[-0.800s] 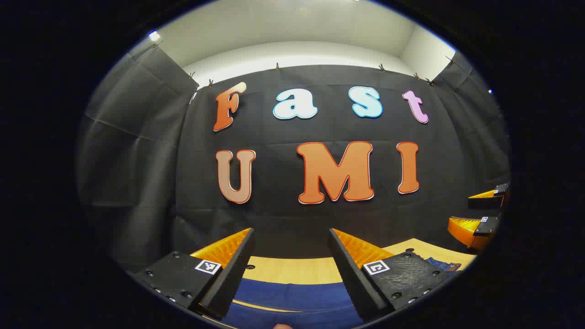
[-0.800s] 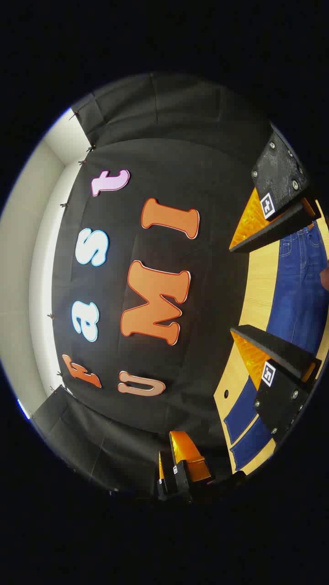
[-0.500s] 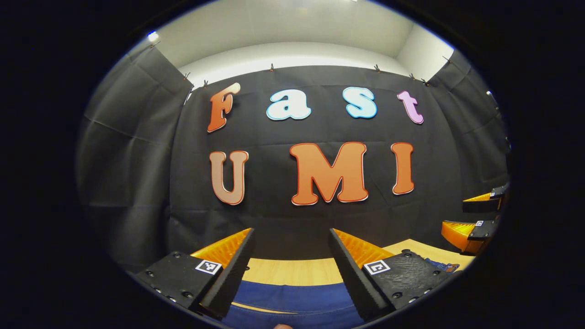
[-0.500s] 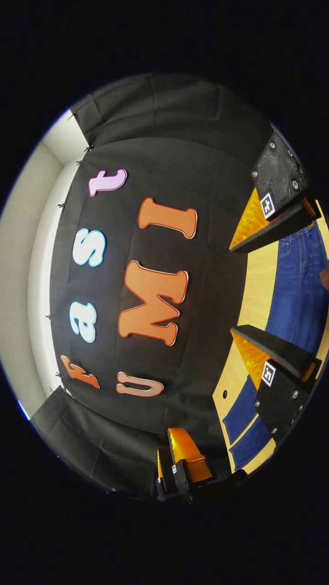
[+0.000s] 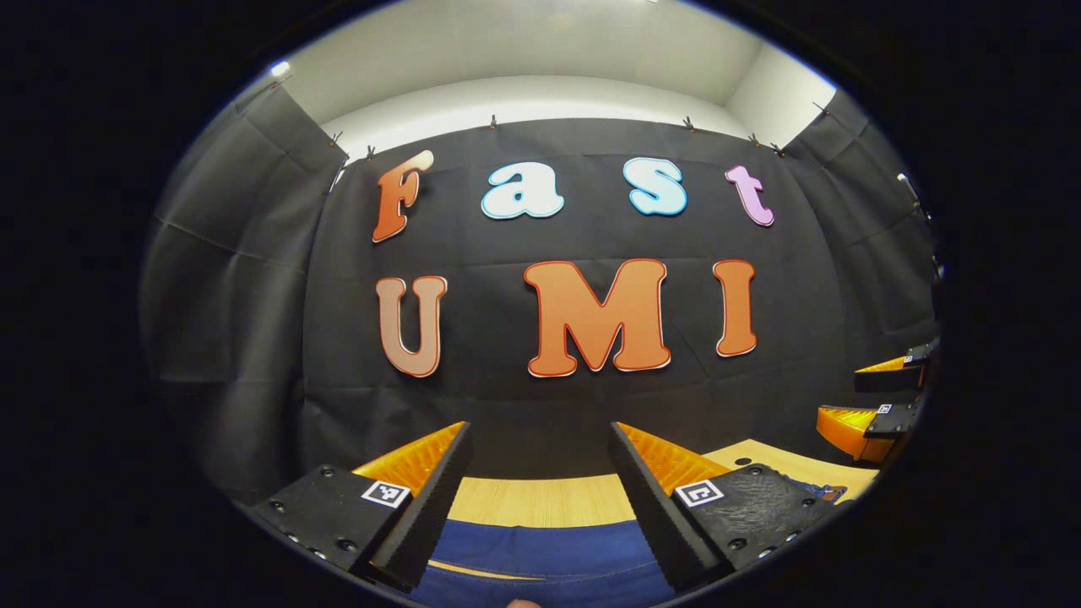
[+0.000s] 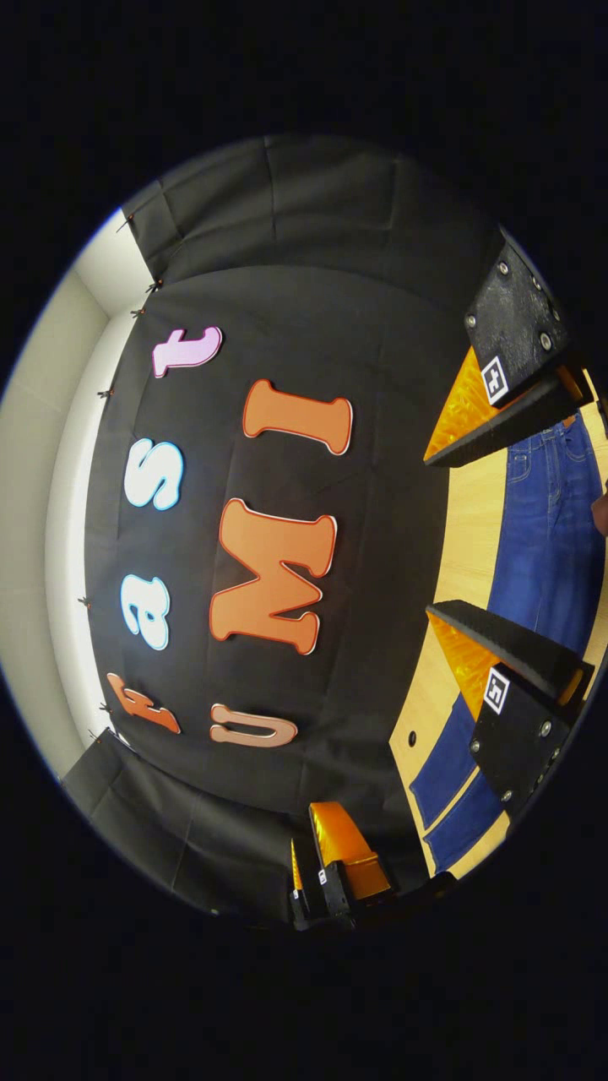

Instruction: Grasp the waist and the cuffs of the jeans and fold them to make the two legs overlap; first hold the waist and fold one-third of the jeans toward the cuffs, then hold the cuffs and fold the remaining one-third in the same direction to finish folding.

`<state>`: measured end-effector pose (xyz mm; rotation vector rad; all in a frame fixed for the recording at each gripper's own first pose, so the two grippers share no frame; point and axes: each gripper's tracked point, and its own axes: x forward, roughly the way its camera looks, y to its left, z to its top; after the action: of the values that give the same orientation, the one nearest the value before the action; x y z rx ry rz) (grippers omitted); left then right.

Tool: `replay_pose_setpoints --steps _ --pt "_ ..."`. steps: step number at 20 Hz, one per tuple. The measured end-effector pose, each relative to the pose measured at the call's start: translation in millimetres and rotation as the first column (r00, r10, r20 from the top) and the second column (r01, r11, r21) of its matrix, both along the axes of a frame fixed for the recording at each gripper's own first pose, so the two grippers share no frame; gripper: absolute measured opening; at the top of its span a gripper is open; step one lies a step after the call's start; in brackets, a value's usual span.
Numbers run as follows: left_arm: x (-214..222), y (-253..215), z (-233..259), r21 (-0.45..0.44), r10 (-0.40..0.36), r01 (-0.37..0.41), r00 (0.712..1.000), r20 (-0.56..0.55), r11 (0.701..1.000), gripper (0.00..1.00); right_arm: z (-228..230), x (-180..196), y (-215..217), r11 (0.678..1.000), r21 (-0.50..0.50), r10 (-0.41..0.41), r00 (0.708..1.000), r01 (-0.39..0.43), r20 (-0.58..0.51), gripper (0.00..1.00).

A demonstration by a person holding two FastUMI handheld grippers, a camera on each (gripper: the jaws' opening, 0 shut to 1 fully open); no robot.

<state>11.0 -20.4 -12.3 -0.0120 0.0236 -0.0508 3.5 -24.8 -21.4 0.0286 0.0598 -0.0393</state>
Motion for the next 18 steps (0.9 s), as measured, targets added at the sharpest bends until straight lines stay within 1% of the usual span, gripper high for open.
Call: replay_pose_setpoints --steps 2,3,4,6,8,9,10,12,13,18 --pt "0.7 13.5 -10.3 -0.002 0.025 -0.026 0.999 -0.032 1.000 1.00 -10.1 -0.5 -4.3 0.999 0.039 0.003 1.000 -0.002 -0.031 0.97" --pt "0.0 18.9 -12.5 0.002 0.035 -0.035 0.998 -0.045 0.999 1.00 -14.5 0.0 -9.5 0.999 0.042 -0.005 0.999 0.007 -0.046 0.98" --pt "-0.6 25.1 -16.2 0.011 0.046 -0.045 0.997 -0.056 0.999 0.99 -18.0 0.7 -16.3 0.999 0.033 -0.016 0.998 0.017 -0.055 0.97" --pt "-1.6 39.3 -20.3 0.030 0.072 -0.070 0.995 -0.066 0.997 0.99 -25.9 2.1 -30.0 0.999 0.012 -0.035 0.997 0.036 -0.074 0.97" --pt "-3.5 53.9 -28.4 0.035 0.095 -0.093 0.991 -0.088 0.995 0.99 -34.0 3.1 -40.8 0.999 0.014 -0.044 0.994 0.046 -0.100 0.97" --pt "-3.7 62.0 -33.8 0.034 0.109 -0.106 0.988 -0.106 0.994 1.00 -40.8 3.8 -45.6 0.998 0.027 -0.045 0.992 0.048 -0.119 0.97" --pt "-3.7 71.3 -39.4 0.029 0.125 -0.122 0.984 -0.125 0.992 0.99 -49.0 4.0 -50.9 0.998 0.044 -0.047 0.989 0.054 -0.143 0.97" --pt "-4.9 88.8 -51.5 0.013 0.159 -0.159 0.974 -0.164 0.987 1.00 -64.1 4.6 -58.2 0.993 0.095 -0.047 0.981 0.066 -0.188 0.97" --pt "-5.3 96.7 -55.7 0.008 0.173 -0.175 0.969 -0.177 0.985 0.99 -72.1 5.9 -61.3 0.991 0.115 -0.046 0.977 0.071 -0.210 0.98" --pt "-5.3 124.6 -84.8 -0.017 0.223 -0.235 0.940 -0.258 0.972 0.99 -114.9 4.8 -79.3 0.973 0.206 -0.037 0.946 0.108 -0.321 0.98"
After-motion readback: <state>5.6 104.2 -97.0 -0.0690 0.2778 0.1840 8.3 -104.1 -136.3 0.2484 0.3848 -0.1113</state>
